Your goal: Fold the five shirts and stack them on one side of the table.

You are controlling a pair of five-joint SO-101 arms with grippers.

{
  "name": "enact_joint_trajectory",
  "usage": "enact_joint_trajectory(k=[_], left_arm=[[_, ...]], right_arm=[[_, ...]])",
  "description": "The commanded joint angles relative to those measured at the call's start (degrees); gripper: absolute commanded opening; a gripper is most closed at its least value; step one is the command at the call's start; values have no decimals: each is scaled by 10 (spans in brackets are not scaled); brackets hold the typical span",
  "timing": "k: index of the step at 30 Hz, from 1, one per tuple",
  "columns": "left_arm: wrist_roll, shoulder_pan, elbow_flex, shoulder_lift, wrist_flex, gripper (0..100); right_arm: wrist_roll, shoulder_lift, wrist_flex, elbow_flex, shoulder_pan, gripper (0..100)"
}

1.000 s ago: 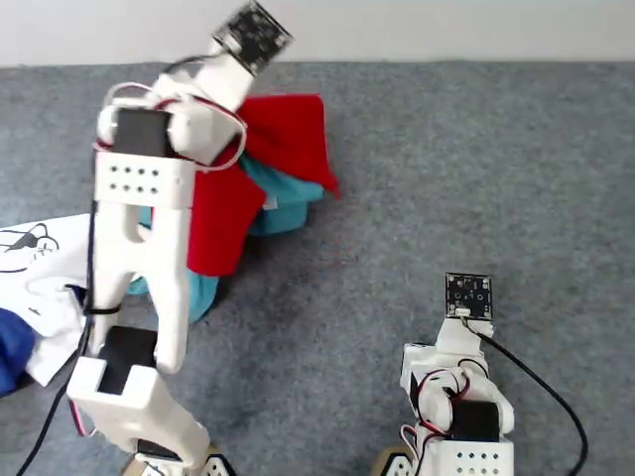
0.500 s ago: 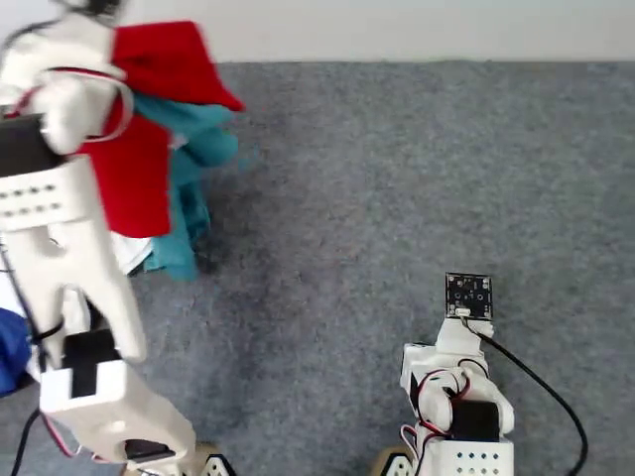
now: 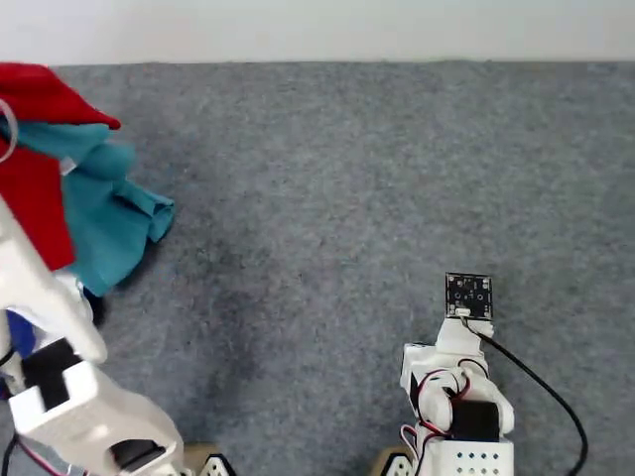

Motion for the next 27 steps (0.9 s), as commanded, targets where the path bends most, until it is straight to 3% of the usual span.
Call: enact_joint_trajectory(k=[1, 5, 11, 19, 27], left_arm=[[2, -58, -12, -33, 16, 13], [-13, -113, 51, -17, 49, 13], [-136, -120, 149, 4, 139, 66], [-146, -127, 182, -2, 145, 186], [-264, -145, 264, -145, 146, 214]], right_arm=[[-3, -6, 3, 8, -1, 14], [-3, -6, 3, 8, -1, 14], [-3, -6, 3, 8, -1, 14], [-3, -6, 3, 8, -1, 14], [-3, -6, 3, 8, -1, 14]])
